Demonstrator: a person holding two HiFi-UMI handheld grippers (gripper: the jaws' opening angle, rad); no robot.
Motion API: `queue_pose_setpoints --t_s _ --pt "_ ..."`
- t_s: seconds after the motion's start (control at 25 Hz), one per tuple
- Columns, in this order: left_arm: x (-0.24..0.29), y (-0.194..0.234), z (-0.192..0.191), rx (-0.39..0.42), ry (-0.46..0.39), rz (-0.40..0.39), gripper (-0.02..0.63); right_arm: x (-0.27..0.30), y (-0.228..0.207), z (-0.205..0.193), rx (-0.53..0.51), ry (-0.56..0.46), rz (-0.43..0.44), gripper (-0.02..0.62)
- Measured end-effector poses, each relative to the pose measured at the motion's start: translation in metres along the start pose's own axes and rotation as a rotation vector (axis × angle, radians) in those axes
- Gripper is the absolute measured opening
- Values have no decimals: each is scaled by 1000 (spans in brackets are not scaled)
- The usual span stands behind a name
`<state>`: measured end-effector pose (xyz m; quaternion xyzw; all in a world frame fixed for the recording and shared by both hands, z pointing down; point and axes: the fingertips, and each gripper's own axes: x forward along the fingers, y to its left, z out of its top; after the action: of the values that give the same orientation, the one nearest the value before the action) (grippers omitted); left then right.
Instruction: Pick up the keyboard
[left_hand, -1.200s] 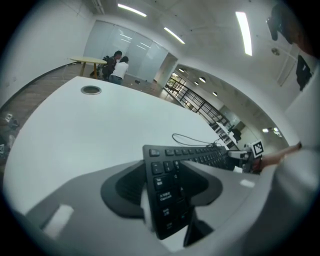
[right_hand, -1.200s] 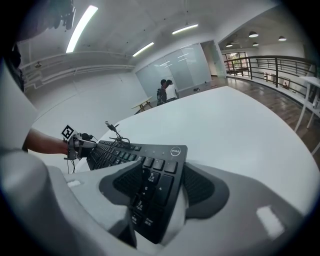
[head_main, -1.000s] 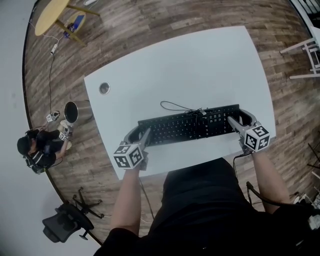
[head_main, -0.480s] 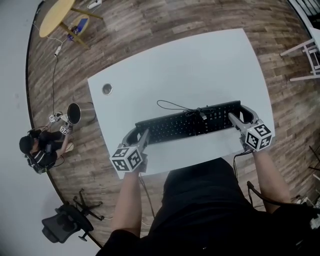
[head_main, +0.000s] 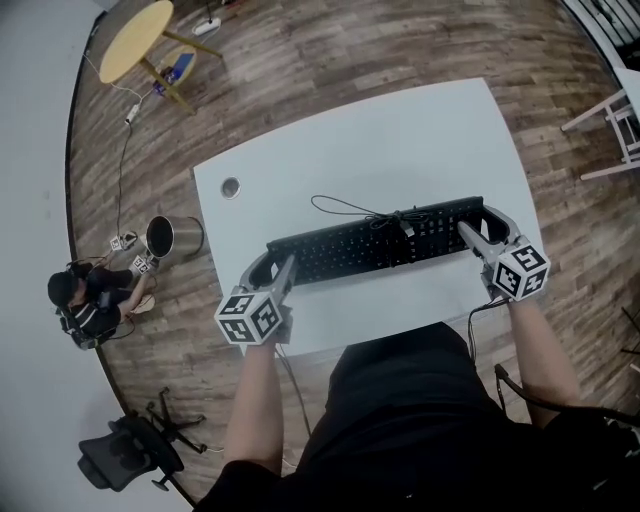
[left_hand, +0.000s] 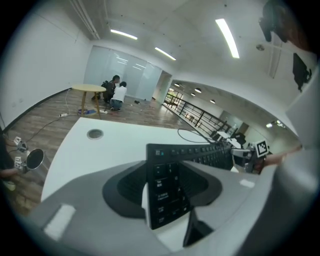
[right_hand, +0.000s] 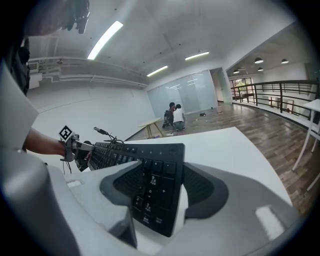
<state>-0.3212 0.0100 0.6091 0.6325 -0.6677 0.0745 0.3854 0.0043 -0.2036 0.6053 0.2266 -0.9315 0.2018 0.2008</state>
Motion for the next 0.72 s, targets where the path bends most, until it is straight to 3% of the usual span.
queue_pose_setpoints --t_s 0.72 --pt "-34 -9 77 84 -136 11 207 -1 16 82 -65 -149 40 245"
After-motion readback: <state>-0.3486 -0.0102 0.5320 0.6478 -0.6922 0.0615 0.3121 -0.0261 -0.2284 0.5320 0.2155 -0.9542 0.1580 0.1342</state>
